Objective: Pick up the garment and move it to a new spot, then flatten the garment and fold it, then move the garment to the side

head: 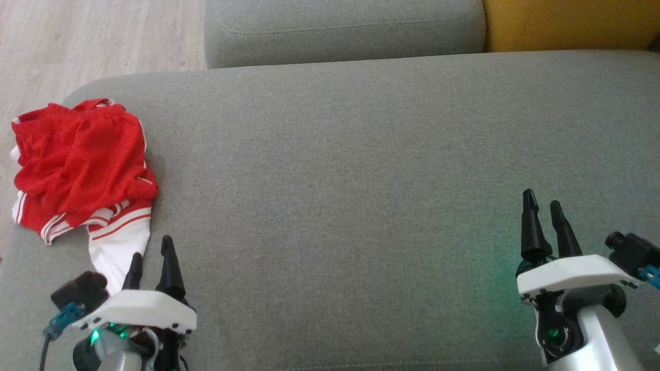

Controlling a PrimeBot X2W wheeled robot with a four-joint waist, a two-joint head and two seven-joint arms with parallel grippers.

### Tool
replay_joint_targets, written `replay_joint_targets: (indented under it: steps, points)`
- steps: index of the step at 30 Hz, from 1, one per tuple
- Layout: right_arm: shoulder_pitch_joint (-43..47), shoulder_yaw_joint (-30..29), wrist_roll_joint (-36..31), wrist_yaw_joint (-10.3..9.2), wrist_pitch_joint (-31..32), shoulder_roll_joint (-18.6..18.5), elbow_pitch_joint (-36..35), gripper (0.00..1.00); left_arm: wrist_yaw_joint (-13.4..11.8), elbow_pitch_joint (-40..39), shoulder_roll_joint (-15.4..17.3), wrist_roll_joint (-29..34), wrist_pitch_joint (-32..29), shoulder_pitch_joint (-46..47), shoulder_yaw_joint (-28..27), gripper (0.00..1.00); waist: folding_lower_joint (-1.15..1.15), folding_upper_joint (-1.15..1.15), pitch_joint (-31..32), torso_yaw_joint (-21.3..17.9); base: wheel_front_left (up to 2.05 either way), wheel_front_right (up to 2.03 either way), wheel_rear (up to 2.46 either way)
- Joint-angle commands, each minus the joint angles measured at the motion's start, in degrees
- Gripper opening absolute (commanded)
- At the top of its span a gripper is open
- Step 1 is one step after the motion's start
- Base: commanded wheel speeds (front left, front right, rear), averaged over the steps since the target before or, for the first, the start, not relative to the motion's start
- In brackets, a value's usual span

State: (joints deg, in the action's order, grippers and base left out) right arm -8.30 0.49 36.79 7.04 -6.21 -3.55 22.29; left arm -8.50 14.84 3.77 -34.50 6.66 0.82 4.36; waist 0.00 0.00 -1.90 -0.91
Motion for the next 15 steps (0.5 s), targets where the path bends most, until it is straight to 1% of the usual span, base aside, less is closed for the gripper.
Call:
replay_joint_targets:
  steps: [1, 7, 15]
  points:
    - [-2.95, 0.81, -1.92, 0.29, -1.15, -0.3, -1.97, 1.0, -0.48, -2.26, 1.39, 1.95, 0.76, 2.93, -0.85, 1.0, 0.0, 0.0, 0.01, 0.03, 0.0, 0.0, 0.0]
    - [-2.98, 1.2, -6.55, 0.31, -2.16, -0.13, -1.62, 1.0, -1.82, -2.03, 1.7, 5.8, 1.77, 2.92, 0.01, 1.0, 0.0, 0.0, 0.01, 0.02, 0.0, 0.0, 0.0]
    - [-3.09, 1.24, -13.6, 0.34, -3.68, 0.21, 1.09, 1.0, -3.6, -1.67, 1.71, 11.73, 3.27, 2.12, 1.37, 1.0, 0.0, 0.0, 0.31, -0.22, 0.0, 0.0, 0.0]
